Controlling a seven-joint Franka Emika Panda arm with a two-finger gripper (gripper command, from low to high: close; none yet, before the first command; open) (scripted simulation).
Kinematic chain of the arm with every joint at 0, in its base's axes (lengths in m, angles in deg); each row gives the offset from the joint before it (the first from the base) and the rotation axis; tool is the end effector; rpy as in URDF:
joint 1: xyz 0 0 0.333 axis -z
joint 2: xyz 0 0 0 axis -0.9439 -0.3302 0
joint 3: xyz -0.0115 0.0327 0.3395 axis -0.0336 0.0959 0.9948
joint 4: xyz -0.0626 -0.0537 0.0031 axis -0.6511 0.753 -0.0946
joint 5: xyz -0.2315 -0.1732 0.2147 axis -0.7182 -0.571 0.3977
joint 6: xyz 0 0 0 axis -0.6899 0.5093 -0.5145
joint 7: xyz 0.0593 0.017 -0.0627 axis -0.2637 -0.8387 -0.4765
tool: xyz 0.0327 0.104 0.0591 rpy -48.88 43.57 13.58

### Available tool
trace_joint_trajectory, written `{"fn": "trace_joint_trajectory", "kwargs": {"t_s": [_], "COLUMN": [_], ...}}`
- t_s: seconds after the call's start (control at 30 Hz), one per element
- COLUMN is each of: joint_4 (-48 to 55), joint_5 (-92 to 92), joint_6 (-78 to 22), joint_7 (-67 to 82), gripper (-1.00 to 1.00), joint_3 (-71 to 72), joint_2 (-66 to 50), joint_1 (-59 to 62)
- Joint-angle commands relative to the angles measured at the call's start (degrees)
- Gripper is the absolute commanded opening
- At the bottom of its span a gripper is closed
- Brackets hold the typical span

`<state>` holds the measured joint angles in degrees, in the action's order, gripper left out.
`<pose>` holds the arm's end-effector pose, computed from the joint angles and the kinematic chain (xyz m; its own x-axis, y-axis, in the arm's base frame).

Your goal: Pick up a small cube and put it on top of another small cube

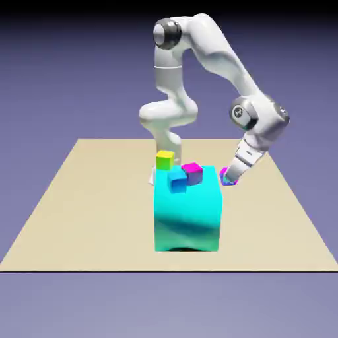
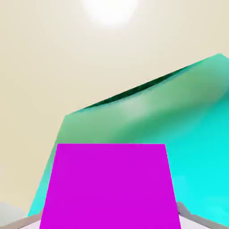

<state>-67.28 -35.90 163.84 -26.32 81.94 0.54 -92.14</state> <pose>0.3275 0.2116 0.3715 0.9141 0.1687 -0.3687 0.2898 -0.9079 0.3030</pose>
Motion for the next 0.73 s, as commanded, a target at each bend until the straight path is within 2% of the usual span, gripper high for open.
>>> {"fn": "trace_joint_trajectory", "kwargs": {"t_s": [0.0,0.3,0.4,0.57,0.6,0.7], "joint_4": [-0.27,-4.56,-4.99,-15.28,-15.28,-11.13], "joint_5": [0.81,-9.05,-12.11,-14.14,-14.14,-13.32], "joint_6": [-2.47,-24.70,-25.49,-17.11,-17.11,-20.49], "joint_7": [0.26,5.63,6.22,5.25,5.25,5.64], "gripper": [-1.00,-1.00,-1.00,-1.00,1.00,1.00], "joint_3": [-0.64,-8.37,-8.95,-11.07,-11.07,-10.22], "joint_2": [2.01,17.00,17.11,19.24,19.24,18.38], "joint_1": [0.77,7.45,7.45,8.38,8.38,8.01]}}
